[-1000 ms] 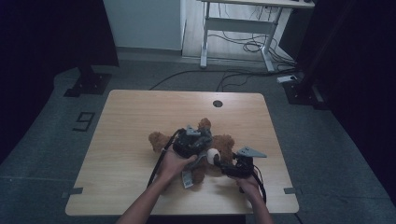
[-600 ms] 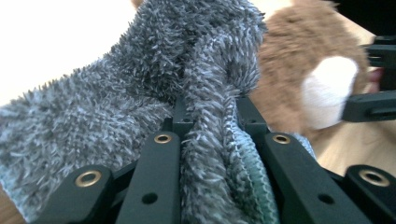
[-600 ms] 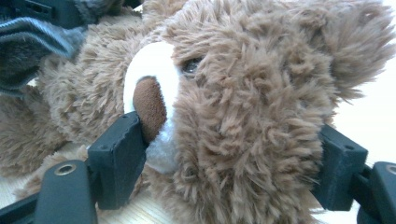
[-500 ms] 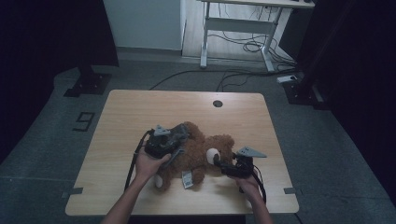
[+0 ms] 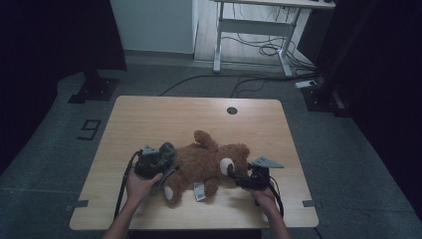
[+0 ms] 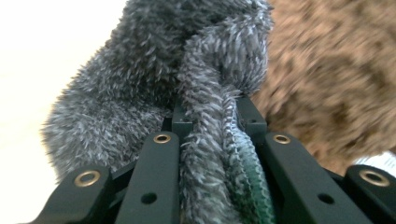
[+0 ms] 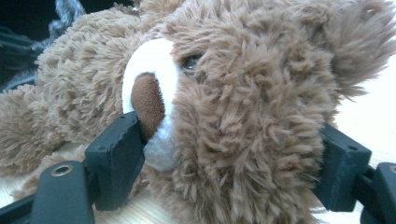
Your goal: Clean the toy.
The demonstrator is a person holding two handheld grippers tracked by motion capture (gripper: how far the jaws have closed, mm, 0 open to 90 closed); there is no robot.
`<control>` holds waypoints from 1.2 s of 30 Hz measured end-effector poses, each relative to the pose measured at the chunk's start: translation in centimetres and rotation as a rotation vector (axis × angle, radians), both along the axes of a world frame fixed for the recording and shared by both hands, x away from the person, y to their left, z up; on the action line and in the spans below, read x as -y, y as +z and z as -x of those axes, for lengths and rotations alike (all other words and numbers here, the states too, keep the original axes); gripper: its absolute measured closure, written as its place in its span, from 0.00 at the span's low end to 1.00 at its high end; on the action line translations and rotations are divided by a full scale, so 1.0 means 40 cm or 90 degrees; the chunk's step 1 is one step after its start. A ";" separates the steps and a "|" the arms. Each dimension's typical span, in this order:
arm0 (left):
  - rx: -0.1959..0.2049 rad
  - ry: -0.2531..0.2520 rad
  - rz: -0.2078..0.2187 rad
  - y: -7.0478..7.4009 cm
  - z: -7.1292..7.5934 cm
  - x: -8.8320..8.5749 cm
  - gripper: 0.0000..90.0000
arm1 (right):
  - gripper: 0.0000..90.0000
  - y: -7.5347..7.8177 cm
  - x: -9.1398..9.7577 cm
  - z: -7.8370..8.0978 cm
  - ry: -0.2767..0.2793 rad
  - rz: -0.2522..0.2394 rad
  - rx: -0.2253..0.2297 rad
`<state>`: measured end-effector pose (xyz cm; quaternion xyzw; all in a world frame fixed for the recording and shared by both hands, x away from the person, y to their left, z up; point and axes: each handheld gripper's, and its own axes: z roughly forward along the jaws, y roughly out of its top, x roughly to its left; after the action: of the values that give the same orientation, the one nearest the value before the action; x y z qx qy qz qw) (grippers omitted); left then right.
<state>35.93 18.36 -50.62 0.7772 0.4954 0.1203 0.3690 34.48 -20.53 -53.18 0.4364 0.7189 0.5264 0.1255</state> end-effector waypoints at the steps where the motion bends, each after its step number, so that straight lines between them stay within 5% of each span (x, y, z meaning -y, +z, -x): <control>1: -0.005 0.002 -0.003 -0.004 0.001 -0.004 0.82 | 0.23 0.000 0.000 0.000 0.000 0.000 0.000; 5: -0.004 0.011 0.025 0.014 0.008 -0.032 0.82 | 0.23 0.000 0.002 -0.001 0.000 -0.003 -0.003; 9: 0.047 0.008 0.049 0.091 0.028 -0.042 0.82 | 0.23 0.000 0.003 -0.002 0.000 -0.006 -0.005; 12: 0.090 -0.018 0.066 0.163 0.046 -0.013 0.82 | 0.23 0.000 0.003 -0.001 0.000 -0.003 -0.005; 16: 0.110 -0.079 0.081 0.211 0.062 0.074 0.82 | 0.23 0.000 0.000 -0.001 -0.004 -0.003 -0.005; 19: 0.095 -0.131 0.043 0.194 0.058 0.171 0.82 | 0.23 0.000 -0.002 0.000 -0.010 -0.002 -0.004; 22: 0.049 -0.152 0.000 0.126 0.028 0.254 0.82 | 0.23 0.001 -0.004 0.001 -0.014 0.002 -0.003; 28: 0.068 -0.131 -0.025 0.103 -0.036 0.278 0.83 | 0.24 -0.003 -0.013 -0.008 -0.036 0.019 0.001; 32: 0.078 -0.119 -0.030 0.096 -0.087 0.287 0.83 | 0.28 -0.011 -0.027 -0.028 -0.064 0.068 0.013; 36: 0.079 -0.110 -0.021 0.091 -0.128 0.294 0.83 | 0.30 -0.014 -0.015 -0.054 -0.082 0.031 -0.008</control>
<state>41.04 6.60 -46.96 0.8141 0.4004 0.1438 0.3952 36.63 -19.94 -53.75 0.4818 0.7026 0.4971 0.1650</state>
